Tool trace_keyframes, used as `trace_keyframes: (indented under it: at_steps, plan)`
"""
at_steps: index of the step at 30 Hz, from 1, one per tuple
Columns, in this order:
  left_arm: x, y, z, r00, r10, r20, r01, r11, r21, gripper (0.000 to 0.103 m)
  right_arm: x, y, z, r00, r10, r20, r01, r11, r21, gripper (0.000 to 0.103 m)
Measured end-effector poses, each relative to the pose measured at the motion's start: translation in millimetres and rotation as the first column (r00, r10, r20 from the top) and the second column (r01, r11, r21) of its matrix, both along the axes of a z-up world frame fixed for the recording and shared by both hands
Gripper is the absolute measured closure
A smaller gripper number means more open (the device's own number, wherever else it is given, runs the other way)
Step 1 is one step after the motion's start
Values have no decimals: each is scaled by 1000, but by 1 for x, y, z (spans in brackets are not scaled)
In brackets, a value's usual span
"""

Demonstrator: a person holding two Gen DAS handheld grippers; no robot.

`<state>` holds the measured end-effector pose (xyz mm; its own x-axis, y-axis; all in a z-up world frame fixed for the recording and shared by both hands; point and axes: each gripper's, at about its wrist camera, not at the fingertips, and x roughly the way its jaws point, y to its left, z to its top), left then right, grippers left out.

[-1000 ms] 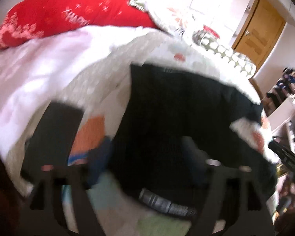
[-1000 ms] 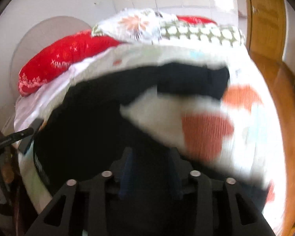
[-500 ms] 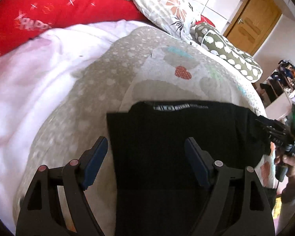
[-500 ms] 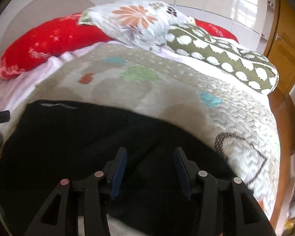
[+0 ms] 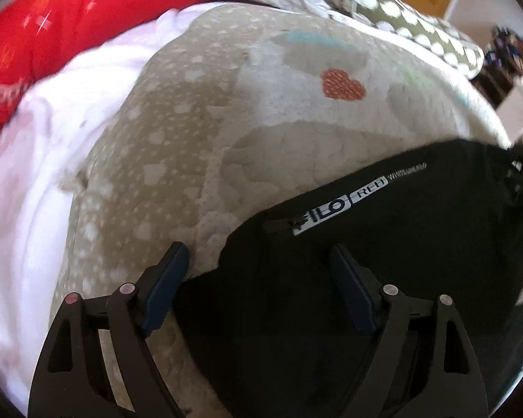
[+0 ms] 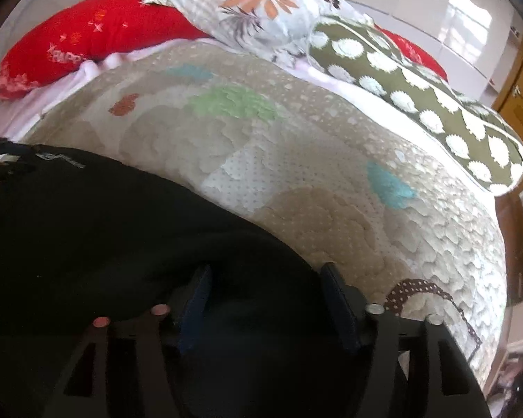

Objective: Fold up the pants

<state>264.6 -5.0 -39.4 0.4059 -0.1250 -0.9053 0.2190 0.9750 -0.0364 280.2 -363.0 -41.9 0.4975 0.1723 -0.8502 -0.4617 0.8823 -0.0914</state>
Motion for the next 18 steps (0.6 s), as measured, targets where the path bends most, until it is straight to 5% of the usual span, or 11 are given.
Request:
trace_keyframes:
  at_steps: [2, 3, 5, 6, 9, 13, 18]
  plan:
    - [1, -4, -1, 1000, -7, 10, 6, 1000, 16, 23, -6, 5, 0, 999, 14, 39, -13, 1000, -24, 84]
    - [2, -4, 0, 1000, 0, 14, 0, 1000, 9, 35, -10, 8, 1, 997, 15, 71, -11, 998, -57, 95]
    - [-5, -7, 8, 999, -14, 33, 15, 999, -32, 70, -18, 12, 6, 993, 12, 121, -3, 997, -73, 97]
    - [-9, -8, 12, 998, -3, 57, 4, 1000, -16, 78, -26, 12, 13, 987, 10, 158, 0, 998, -69, 98]
    - [-23, -9, 24, 996, 20, 92, -17, 999, -33, 88, -49, 10, 38, 970, -5, 243, 17, 999, -49, 98]
    - [-59, -11, 58, 983, 50, 179, -30, 993, -110, 89, -99, 6, 78, 947, 2, 322, 2, 1000, -13, 98]
    - [-150, -14, 111, 941, 51, 336, 9, 984, -175, 89, -196, -5, 122, 914, 17, 405, -24, 1000, 12, 98]
